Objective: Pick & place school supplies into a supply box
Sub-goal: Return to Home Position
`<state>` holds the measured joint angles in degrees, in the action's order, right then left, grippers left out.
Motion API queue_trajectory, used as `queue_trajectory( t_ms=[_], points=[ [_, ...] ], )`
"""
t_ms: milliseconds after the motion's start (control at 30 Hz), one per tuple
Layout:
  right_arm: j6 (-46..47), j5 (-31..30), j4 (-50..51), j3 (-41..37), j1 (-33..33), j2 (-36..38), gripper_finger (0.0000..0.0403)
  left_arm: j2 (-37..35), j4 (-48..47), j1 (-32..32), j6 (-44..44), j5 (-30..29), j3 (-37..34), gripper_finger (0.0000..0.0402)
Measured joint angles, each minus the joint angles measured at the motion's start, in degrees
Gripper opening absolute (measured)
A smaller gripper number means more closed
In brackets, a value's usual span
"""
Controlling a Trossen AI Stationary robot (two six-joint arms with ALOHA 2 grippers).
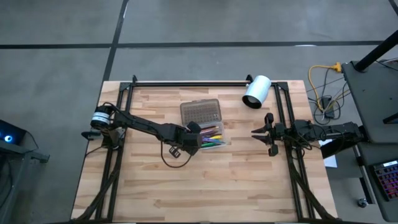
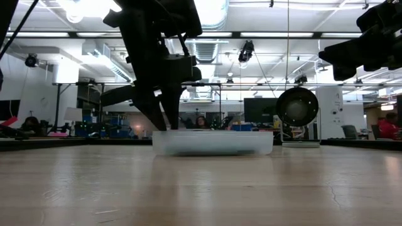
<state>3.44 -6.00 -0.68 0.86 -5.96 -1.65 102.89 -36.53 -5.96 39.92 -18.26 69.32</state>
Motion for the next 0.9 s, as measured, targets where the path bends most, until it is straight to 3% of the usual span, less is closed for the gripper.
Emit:
queue_trajectory(
  t_ms=[433, 633, 900],
  points=[
    [0.0, 0.0, 0.0, 0.0, 0.0, 0.0, 0.0068, -0.1, 0.6, 0.0, -17.6, 0.2, -1.2, 0.0099],
    [0.0, 0.0, 0.0, 0.0, 0.0, 0.0, 0.0073, -0.6, 5.7, 0.0, -21.6, 0.6, -2.7, 0.0099],
    [0.0, 0.0, 0.0, 0.0, 0.0, 0.0, 0.0082, -2.5, 12.6, 1.9, -22.3, 12.0, -5.7, 0.0099]
  ],
)
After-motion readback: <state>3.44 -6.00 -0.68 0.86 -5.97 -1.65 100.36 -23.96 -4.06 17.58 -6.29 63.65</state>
